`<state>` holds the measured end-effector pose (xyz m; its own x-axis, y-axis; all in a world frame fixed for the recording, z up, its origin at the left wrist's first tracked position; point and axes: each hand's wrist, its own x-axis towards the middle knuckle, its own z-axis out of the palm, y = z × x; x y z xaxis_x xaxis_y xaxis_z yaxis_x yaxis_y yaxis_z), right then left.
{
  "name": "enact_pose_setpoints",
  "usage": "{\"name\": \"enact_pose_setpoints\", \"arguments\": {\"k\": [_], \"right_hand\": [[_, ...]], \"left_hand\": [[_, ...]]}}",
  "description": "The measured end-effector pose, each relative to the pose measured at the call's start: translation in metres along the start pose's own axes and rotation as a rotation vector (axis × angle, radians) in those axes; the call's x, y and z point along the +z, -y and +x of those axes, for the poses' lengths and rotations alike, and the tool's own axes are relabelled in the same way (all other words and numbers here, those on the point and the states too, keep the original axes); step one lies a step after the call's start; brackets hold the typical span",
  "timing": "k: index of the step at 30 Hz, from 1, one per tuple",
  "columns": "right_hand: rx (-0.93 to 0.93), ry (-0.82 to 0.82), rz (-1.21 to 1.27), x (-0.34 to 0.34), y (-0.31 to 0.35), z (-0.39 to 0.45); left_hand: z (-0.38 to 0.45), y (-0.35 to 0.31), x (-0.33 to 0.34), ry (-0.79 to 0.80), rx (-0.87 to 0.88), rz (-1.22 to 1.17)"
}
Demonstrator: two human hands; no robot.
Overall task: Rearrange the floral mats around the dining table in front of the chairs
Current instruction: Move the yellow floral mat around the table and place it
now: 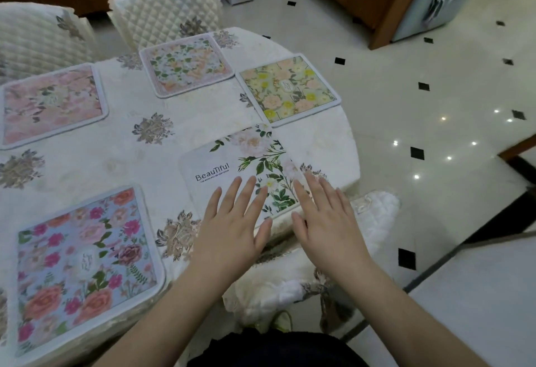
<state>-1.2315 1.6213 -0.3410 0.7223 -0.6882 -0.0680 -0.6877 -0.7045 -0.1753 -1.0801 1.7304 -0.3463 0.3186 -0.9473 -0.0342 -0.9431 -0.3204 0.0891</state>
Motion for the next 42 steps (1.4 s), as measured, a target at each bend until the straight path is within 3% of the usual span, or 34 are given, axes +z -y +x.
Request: {"name": "enact_pose_setpoints", "arguments": {"k": [14, 21, 32, 42], "right_hand": [[0.178, -0.025, 0.017, -0.021, -0.048, 0.007], [0.193, -0.021, 0.035, -0.029, -0.118, 0.023], [0.023, 0.067, 0.042, -0.038, -0.24, 0.073], [-0.057, 0.052, 0.061, -0.037, -0.265, 0.109]], "left_hand": [[0.064, -0.026, -0.004, 0.019, 0.093, -0.04], [0.102, -0.079, -0.001, 0.031, 0.079, -0.061], [0.175, -0.188, 0.014, 0.06, -0.138, -0.011], [0.198, -0.198, 0.014, -0.01, -0.247, 0.003]]}}
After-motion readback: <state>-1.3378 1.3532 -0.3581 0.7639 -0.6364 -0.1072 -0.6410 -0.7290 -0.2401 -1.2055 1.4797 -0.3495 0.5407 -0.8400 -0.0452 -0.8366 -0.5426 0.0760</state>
